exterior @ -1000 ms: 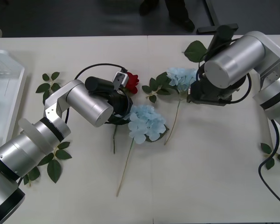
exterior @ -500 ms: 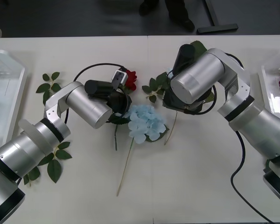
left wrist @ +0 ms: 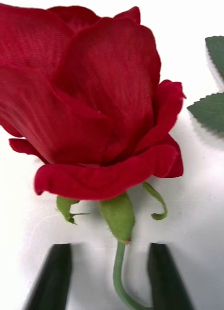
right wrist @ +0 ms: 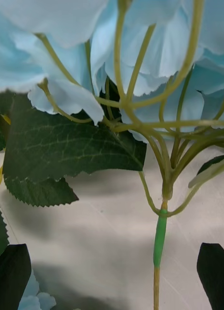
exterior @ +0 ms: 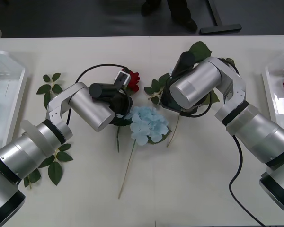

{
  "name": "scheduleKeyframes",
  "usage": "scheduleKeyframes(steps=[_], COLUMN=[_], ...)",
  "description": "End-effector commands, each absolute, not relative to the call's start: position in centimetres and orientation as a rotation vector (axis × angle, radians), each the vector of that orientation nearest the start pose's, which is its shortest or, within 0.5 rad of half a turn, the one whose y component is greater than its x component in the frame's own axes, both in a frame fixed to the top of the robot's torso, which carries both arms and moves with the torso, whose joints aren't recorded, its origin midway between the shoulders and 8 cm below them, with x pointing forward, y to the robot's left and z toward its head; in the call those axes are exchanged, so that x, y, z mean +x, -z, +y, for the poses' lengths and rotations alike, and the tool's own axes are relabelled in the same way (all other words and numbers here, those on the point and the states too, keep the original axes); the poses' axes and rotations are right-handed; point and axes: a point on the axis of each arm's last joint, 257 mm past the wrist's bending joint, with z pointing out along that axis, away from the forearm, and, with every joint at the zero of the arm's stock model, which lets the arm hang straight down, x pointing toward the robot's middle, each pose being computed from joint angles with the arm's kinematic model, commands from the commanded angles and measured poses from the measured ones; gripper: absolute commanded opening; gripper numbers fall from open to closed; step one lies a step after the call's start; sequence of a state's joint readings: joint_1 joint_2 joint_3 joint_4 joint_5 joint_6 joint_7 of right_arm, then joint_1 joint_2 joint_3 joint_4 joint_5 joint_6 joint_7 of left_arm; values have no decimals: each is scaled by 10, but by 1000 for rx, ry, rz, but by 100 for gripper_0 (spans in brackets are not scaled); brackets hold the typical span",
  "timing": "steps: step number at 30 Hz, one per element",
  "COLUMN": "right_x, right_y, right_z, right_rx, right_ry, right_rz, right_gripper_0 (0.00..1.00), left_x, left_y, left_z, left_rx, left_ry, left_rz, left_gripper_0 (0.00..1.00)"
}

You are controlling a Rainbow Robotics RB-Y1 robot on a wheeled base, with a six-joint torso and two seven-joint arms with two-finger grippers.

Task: Place the red flowers into the right box and the blue flowers into the left box. If a person shows an open palm, hand one flower to the person first, then continue sorting.

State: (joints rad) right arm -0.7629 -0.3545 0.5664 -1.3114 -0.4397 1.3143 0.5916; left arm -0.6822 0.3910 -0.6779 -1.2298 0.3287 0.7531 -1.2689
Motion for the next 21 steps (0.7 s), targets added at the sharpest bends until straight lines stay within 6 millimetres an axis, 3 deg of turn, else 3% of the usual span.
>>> scheduleKeyframes(steps=[1,3,6,9,12,13,17,21], right_x=[561,563,563,563,563,562,562,561], right_y=[283,285,286,288,288,288,289,290], right_z=[-81,-82,-86,-86,-89,-89,-93,-100], right_rx=[423,426,423,428,438,441,445,451], right_ry=[-258,-256,-241,-242,-236,-237,-228,-215], right_rz=[2565,2560,2559,2564,2565,2567,2572,2580], right_gripper_0=[100,100,80,48,6,0,0,0], left_x=[601,601,600,598,596,596,595,584], left_y=[308,308,310,312,314,313,292,255], left_z=[100,100,102,103,104,105,105,109], left_rx=[615,615,609,605,598,596,587,570], left_ry=[-17,-15,-10,-9,-3,-2,14,54], left_rz=[2198,2200,2210,2226,2237,2239,2239,2274], left_gripper_0=[2,0,0,0,0,0,0,0])
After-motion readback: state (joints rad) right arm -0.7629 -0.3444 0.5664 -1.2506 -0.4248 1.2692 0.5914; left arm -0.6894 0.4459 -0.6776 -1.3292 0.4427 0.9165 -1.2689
